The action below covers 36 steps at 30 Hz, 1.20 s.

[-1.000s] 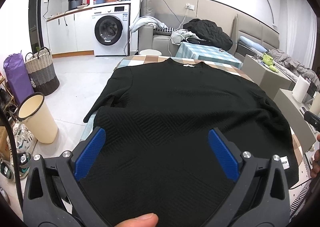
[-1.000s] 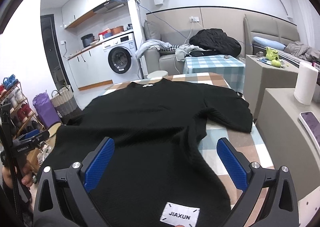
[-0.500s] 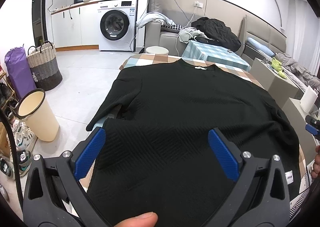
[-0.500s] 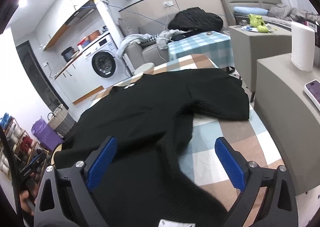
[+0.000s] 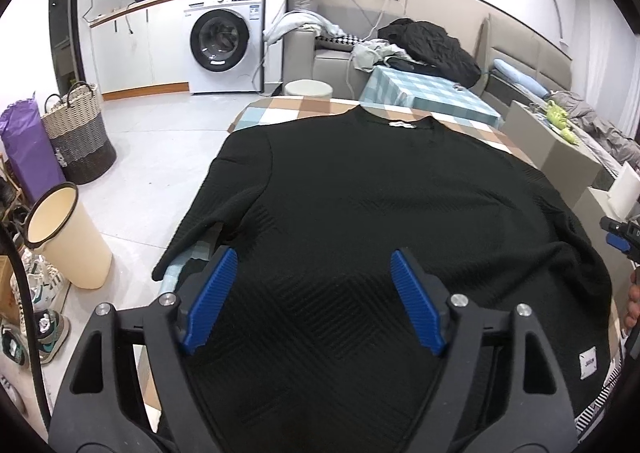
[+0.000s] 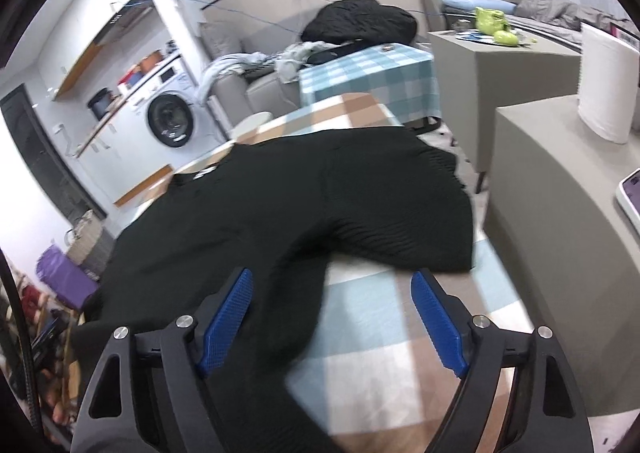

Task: Fold small clothes
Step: 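Grasp the sweater sleeve with the right gripper and lift it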

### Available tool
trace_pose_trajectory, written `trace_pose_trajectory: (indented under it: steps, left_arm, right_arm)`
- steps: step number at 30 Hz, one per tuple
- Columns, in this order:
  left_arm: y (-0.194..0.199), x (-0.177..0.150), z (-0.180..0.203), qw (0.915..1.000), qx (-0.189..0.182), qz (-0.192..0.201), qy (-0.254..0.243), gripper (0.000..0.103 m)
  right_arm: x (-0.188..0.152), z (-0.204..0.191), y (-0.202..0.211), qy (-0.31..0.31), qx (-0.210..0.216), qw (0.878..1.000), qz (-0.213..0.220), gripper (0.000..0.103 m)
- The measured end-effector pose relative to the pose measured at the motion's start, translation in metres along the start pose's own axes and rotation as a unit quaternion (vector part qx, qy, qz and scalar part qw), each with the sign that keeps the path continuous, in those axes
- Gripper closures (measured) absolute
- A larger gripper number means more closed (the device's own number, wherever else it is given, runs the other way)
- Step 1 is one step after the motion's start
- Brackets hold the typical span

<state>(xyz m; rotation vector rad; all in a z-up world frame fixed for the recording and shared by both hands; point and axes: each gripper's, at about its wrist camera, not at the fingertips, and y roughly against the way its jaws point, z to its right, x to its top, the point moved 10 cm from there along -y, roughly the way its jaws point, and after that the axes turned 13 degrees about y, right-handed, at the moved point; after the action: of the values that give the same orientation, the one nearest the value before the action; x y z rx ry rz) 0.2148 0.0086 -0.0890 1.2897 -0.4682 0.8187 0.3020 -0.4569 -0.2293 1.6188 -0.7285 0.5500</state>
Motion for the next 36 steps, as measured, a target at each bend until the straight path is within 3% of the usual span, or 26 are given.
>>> trace_pose_trajectory:
  steps: [10,15,21,22,25,30,36]
  left_arm:
    - [-0.023,0.005,-0.017,0.9997,0.017,-0.01,0.017,0.025]
    - [-0.032,0.002,-0.019,0.9996,0.018,-0.015,0.017,0.025]
    - [-0.042,0.001,-0.021,0.9994,0.02,-0.02,0.02,0.025]
    - [-0.043,0.001,-0.021,0.9994,0.02,-0.02,0.019,0.025]
    - [-0.043,0.001,-0.022,0.9994,0.017,-0.02,0.023,0.025]
    - [-0.048,0.002,-0.028,0.9992,0.012,-0.017,0.034,0.025]
    - [-0.046,0.005,-0.036,0.9991,0.006,-0.012,0.041,0.025]
  right_arm:
    - [0.006,0.09,-0.051,-0.046,-0.073,0.995,-0.051,0.032]
    - [-0.001,0.115,-0.076,-0.064,-0.074,0.993,-0.072,0.034]
    - [0.002,0.125,-0.098,-0.062,-0.075,0.992,-0.077,0.051]
    - [0.005,0.127,-0.098,-0.06,-0.078,0.992,-0.073,0.059]
    - [0.015,0.132,-0.093,-0.049,-0.102,0.992,-0.06,0.099]
    - [0.04,0.127,-0.068,-0.052,-0.097,0.994,-0.021,0.099]
    - [0.088,0.087,-0.046,-0.025,-0.065,0.997,0.016,0.099]
